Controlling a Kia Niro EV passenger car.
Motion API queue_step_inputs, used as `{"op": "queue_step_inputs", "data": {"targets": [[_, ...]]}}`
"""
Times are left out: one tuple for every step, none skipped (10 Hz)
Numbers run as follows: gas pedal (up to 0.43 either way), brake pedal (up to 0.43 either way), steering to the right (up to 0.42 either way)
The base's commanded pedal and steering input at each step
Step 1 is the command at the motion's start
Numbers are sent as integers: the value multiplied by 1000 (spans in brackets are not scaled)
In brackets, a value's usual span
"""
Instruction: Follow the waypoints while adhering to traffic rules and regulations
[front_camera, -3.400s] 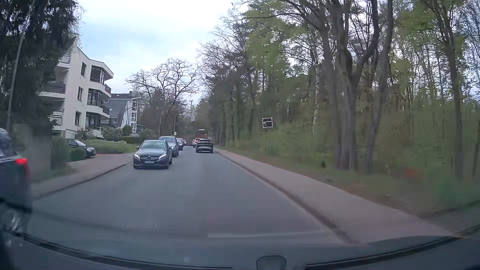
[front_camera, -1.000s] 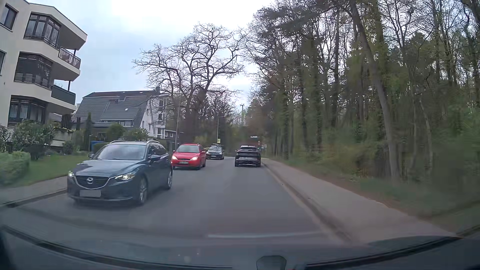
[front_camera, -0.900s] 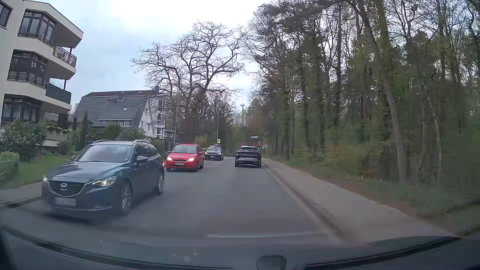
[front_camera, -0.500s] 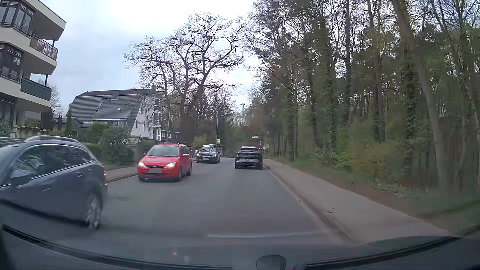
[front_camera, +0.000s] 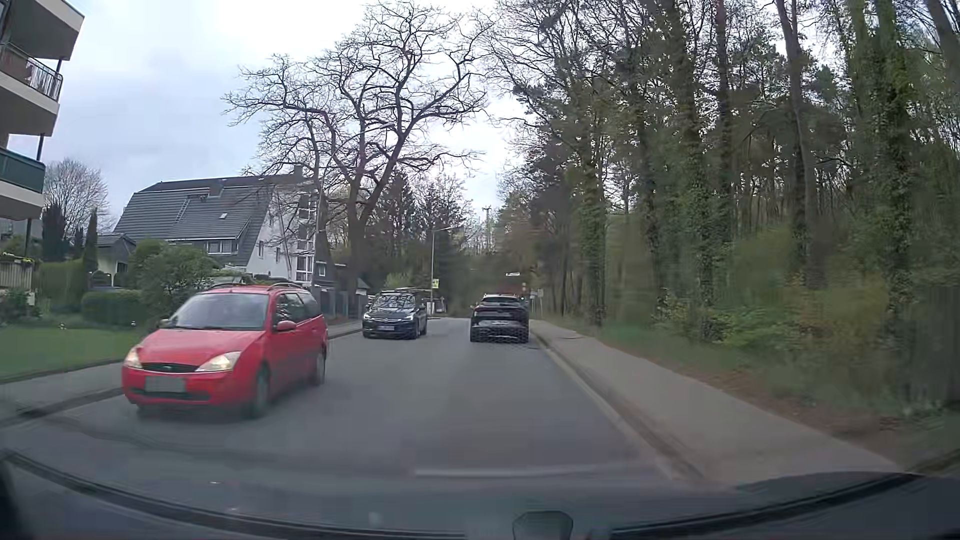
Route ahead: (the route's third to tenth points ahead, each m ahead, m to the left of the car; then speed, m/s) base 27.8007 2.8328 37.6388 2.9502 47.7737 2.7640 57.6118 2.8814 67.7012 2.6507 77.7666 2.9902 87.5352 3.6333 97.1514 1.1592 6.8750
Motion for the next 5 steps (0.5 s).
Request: {"op": "queue_step_inputs", "data": {"targets": [[138,0,-4],[130,0,-4],[130,0,-4],[130,0,-3],[118,0,-2]]}}
